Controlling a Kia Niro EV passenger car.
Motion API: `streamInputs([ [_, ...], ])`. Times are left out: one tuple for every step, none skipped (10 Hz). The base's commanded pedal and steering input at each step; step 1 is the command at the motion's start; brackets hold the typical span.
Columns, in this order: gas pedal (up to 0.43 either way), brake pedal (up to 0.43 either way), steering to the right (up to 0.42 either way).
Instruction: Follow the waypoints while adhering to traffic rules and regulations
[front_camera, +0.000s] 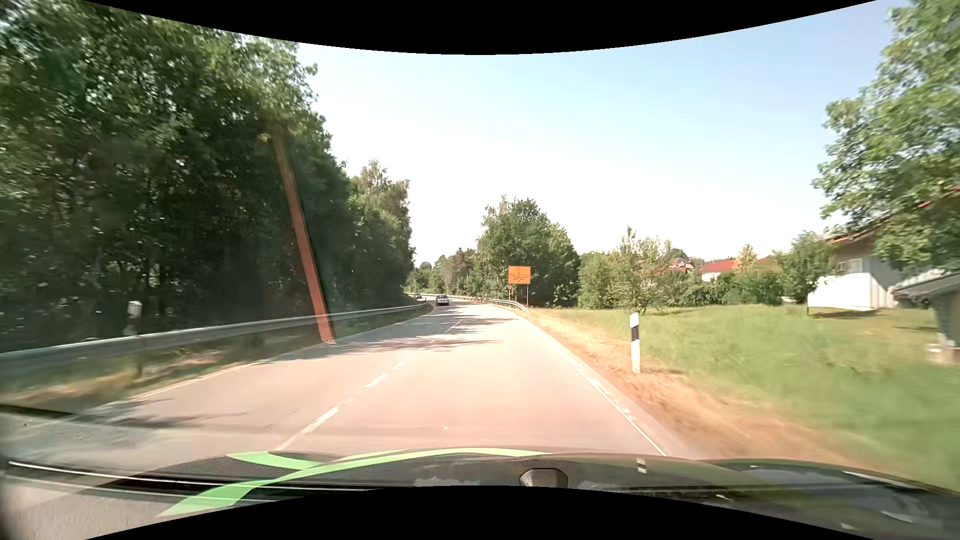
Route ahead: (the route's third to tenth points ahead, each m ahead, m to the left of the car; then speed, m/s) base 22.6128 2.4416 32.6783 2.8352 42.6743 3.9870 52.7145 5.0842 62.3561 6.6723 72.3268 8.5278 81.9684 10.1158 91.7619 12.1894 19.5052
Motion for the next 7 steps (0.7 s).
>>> streamInputs([
  [0.189,0.0,-0.011],
  [0.189,0.0,-0.012],
  [0.189,0.0,-0.014],
  [0.169,0.0,-0.015],
  [0.15,0.0,-0.015],
  [0.138,0.0,-0.015],
  [0.138,0.0,-0.015],
])
